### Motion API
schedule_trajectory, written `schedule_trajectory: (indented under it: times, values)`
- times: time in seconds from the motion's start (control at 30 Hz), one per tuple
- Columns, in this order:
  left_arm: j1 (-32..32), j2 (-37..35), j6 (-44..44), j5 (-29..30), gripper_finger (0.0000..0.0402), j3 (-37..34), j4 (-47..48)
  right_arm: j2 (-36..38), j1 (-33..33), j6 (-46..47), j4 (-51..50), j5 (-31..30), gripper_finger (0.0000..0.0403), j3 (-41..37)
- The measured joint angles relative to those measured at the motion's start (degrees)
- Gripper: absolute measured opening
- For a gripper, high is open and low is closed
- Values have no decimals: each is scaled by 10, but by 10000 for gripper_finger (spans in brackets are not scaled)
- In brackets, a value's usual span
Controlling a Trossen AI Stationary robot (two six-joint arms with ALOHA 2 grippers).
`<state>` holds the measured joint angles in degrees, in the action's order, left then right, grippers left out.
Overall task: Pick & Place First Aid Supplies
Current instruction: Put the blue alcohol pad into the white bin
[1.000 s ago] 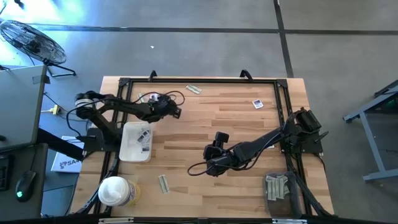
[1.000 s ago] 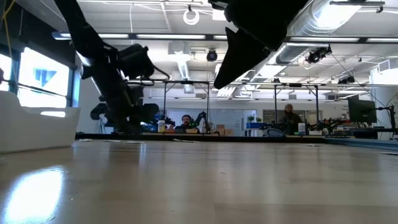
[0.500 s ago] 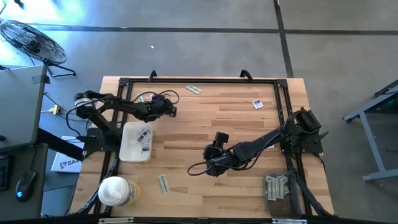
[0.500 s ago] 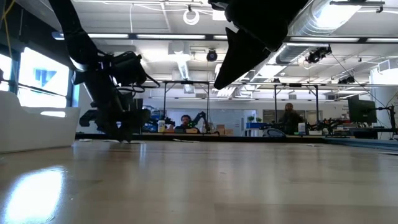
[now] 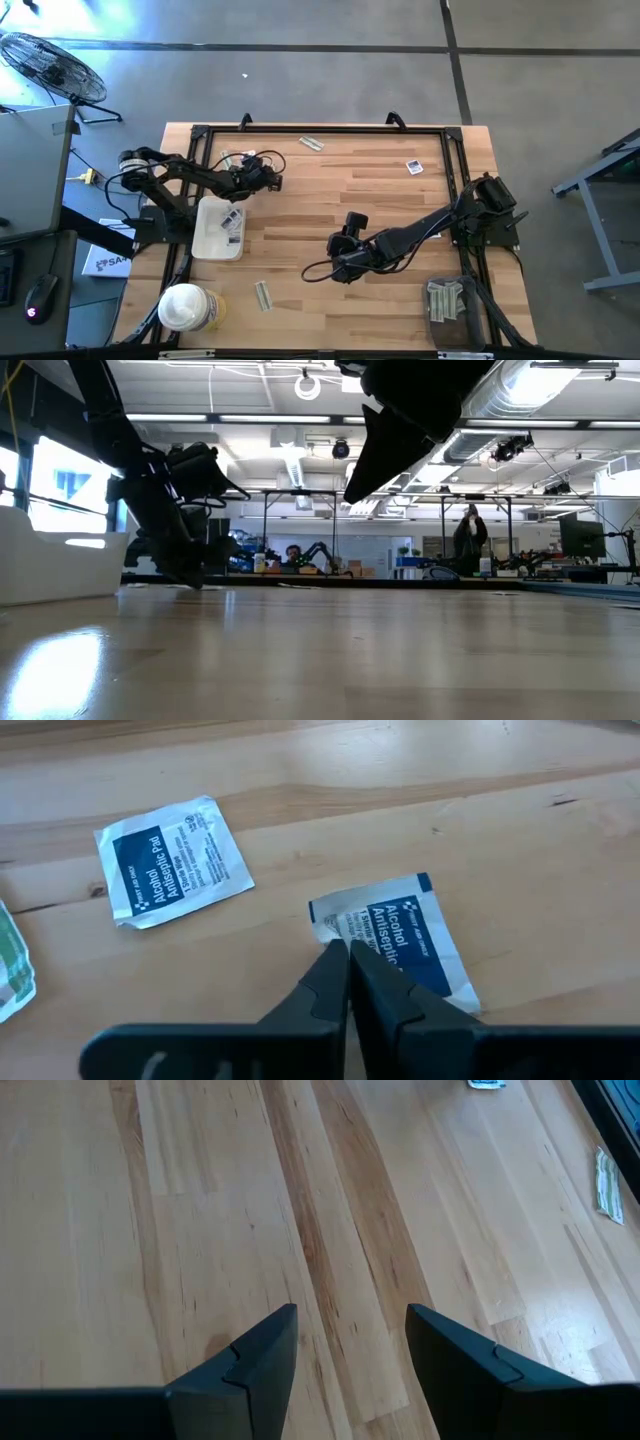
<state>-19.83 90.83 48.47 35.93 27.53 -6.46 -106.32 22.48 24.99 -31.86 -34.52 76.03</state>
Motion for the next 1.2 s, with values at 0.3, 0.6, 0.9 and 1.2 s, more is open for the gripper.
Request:
schedule_trajectory:
  times: [0.3,0.6,0.9,1.2]
  values:
    - [10,-19,-30,-3,13,1,8,0,0,-2,0,0,183,0]
    - [64,-145,-116,-65,14,51,143,0,-7,-1,0,4,183,0]
    - [176,-367,-101,-53,14,150,497,0,-7,0,0,5,183,0]
    - [331,-509,100,-122,14,177,770,0,-7,0,0,2,183,0]
